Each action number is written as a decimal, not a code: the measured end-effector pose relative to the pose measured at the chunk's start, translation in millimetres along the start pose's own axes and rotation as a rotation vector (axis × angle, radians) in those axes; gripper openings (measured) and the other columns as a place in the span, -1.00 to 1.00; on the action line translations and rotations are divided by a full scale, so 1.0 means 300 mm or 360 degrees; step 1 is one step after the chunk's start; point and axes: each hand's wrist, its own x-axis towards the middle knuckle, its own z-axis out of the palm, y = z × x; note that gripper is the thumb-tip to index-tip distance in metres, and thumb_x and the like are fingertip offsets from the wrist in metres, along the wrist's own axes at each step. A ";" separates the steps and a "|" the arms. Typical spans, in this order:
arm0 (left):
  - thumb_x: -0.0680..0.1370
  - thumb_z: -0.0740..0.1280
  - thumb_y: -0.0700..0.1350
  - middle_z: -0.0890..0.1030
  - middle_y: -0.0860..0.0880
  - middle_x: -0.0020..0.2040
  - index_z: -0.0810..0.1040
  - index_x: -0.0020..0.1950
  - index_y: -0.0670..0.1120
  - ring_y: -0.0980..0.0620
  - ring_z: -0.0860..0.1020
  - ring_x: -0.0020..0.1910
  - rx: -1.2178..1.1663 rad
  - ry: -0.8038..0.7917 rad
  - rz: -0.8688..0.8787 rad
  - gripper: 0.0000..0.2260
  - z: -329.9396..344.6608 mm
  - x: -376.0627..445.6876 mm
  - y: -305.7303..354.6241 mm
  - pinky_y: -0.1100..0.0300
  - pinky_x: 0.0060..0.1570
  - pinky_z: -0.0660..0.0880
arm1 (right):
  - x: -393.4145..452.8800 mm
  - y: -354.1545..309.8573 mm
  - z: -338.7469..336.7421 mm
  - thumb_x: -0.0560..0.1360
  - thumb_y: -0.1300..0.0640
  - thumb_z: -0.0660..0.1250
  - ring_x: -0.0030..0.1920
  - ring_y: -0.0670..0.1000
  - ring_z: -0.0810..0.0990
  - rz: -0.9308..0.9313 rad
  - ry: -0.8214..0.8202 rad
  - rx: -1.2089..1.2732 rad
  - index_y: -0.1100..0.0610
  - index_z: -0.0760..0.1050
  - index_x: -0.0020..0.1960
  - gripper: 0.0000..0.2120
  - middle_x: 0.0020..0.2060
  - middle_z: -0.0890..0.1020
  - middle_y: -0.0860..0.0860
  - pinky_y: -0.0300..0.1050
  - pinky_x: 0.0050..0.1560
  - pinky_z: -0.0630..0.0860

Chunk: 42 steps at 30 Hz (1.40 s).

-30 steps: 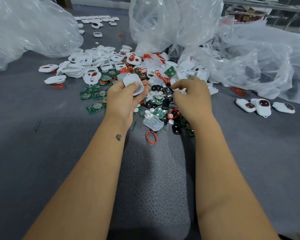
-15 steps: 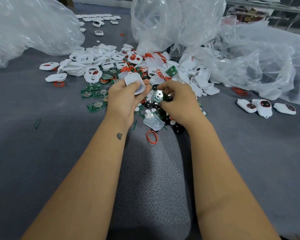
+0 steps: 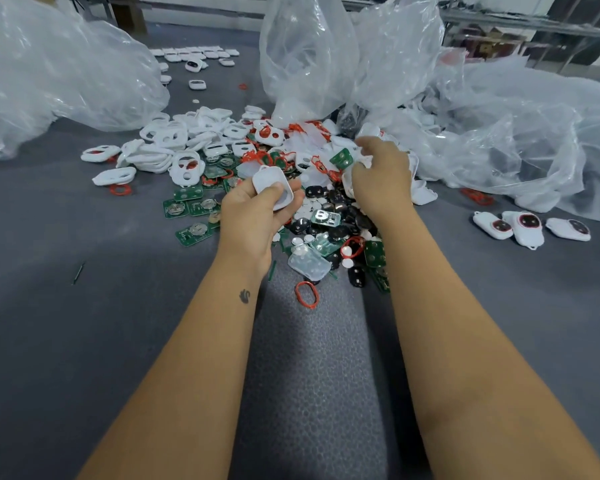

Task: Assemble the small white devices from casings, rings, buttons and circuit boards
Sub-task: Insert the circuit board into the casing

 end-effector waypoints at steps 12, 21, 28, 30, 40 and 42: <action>0.61 0.22 -0.36 0.66 -0.18 -0.07 0.56 -0.02 -0.17 -0.02 0.67 -0.11 0.0024 -0.0001 -0.0007 -0.83 0.003 0.006 0.004 0.26 -0.15 0.60 | 0.086 -0.002 0.031 0.48 0.18 0.40 0.08 0.02 0.52 0.0045 0.0094 0.0214 0.04 0.60 -0.08 -0.94 -0.09 0.58 -0.03 -0.04 0.15 0.44; 0.61 0.22 -0.36 0.65 -0.18 -0.10 0.55 -0.05 -0.17 -0.04 0.66 -0.09 0.0098 -0.0031 0.0017 -0.83 0.008 -0.002 -0.002 0.25 -0.15 0.60 | -0.089 -0.018 -0.069 0.51 0.35 0.36 -0.41 -0.10 0.58 0.0237 -0.0108 0.1403 0.18 0.60 -0.08 -0.89 -0.29 0.64 0.06 -0.30 -0.38 0.45; 0.61 0.22 -0.35 0.65 -0.19 -0.08 0.56 -0.08 -0.16 -0.07 0.66 -0.11 0.0215 -0.0046 0.0058 -0.83 0.019 -0.014 -0.009 0.28 -0.17 0.59 | -0.178 -0.027 -0.035 0.48 0.42 0.37 -0.32 -0.06 0.67 0.0267 -0.0161 0.1441 0.21 0.57 0.15 -0.72 0.06 0.61 0.13 -0.13 -0.06 0.65; 0.61 0.22 -0.35 0.65 -0.20 -0.06 0.56 -0.07 -0.15 -0.08 0.66 -0.09 0.0242 -0.0056 0.0075 -0.82 0.020 -0.015 -0.013 0.28 -0.15 0.59 | -0.184 -0.023 -0.030 0.47 0.38 0.39 -0.32 -0.07 0.68 0.0263 -0.0140 0.1308 0.19 0.58 0.13 -0.75 -0.03 0.66 0.05 -0.17 -0.07 0.64; 0.60 0.21 -0.37 0.60 -0.16 -0.07 0.57 -0.13 -0.13 -0.14 0.62 -0.01 0.0317 -0.0046 0.0141 -0.77 0.026 -0.018 -0.016 0.29 -0.16 0.59 | -0.196 -0.023 -0.014 0.42 0.33 0.43 -0.08 -0.21 0.47 -0.0188 0.0061 0.0687 0.02 0.60 -0.20 -0.79 -0.03 0.50 0.02 -0.46 -0.03 0.38; 0.60 0.21 -0.37 0.60 -0.15 -0.08 0.56 -0.13 -0.12 -0.15 0.62 -0.01 0.0320 -0.0055 0.0151 -0.77 0.025 -0.019 -0.015 0.29 -0.16 0.59 | -0.196 -0.022 -0.019 0.44 0.37 0.39 -0.20 -0.11 0.53 -0.0121 0.0013 0.0894 0.08 0.61 -0.17 -0.80 -0.15 0.60 0.08 -0.23 -0.06 0.52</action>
